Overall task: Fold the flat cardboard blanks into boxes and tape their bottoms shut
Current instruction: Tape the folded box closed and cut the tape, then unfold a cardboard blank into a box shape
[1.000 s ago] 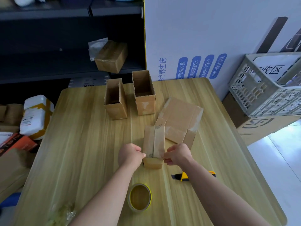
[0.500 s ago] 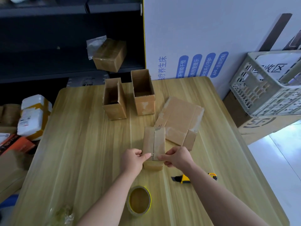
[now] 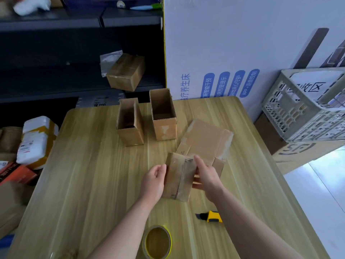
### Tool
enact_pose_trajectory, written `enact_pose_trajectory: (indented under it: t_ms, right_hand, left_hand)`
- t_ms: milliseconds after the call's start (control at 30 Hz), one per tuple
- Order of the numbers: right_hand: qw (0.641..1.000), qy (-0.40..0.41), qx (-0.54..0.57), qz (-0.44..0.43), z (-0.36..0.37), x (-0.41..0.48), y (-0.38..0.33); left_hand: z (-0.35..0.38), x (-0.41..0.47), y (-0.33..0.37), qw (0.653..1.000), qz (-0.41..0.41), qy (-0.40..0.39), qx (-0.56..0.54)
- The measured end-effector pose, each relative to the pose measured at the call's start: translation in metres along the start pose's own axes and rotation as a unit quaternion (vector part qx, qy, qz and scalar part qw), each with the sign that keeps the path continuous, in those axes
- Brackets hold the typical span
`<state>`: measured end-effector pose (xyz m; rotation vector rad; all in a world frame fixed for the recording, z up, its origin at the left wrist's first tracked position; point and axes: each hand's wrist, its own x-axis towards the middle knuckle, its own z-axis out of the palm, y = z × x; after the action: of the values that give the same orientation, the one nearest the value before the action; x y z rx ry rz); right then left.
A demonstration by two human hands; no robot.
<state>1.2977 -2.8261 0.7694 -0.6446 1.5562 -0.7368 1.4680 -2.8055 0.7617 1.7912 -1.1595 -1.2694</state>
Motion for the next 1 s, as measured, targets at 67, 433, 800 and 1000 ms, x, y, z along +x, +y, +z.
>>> enact_pose_trajectory:
  t_ms: [67, 433, 800, 1000]
  right_hand:
    - [0.999, 0.0, 0.039, 0.003, -0.003, -0.002, -0.002]
    - [0.975, -0.02, -0.201, -0.096, -0.009, -0.015, 0.057]
    - [0.99, -0.023, -0.12, -0.071, 0.005, -0.023, 0.064]
    - [0.986, 0.013, -0.095, -0.135, -0.017, -0.012, 0.011]
  left_hand:
    - [-0.001, -0.008, 0.002, 0.998, 0.044, 0.042, -0.003]
    - [0.001, -0.028, -0.028, 0.997, -0.037, 0.006, 0.063]
    - [0.009, -0.02, -0.044, 0.998, -0.048, -0.026, 0.011]
    - [0.016, -0.001, 0.009, 0.997, 0.003, -0.052, -0.057]
